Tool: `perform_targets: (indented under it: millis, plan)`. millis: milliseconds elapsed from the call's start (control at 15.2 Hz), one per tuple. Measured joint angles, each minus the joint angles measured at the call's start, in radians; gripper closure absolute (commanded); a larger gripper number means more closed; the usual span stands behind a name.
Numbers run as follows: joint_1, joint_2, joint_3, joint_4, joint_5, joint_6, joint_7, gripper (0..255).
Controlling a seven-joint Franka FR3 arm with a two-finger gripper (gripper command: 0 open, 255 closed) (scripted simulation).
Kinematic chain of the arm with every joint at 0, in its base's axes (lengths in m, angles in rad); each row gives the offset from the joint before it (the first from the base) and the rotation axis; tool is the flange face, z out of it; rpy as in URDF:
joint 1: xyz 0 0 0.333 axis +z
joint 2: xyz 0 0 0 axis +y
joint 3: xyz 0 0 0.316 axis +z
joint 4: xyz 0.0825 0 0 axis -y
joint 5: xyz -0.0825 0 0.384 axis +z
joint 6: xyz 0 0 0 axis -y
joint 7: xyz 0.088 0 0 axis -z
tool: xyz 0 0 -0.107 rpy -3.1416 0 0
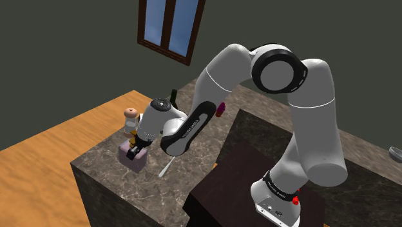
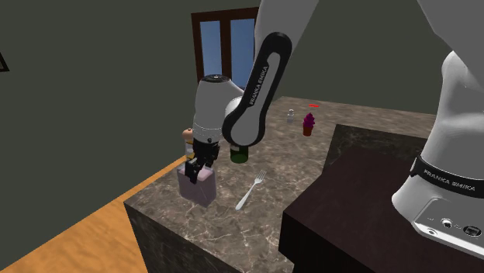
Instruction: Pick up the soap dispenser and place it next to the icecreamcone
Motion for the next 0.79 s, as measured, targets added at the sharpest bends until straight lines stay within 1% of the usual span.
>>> perform_targets:
  millis: [792]
  plan:
    - [-0.059, -0.147, 0.071, -0.053, 0.037, -0.101, -0.044, 255]
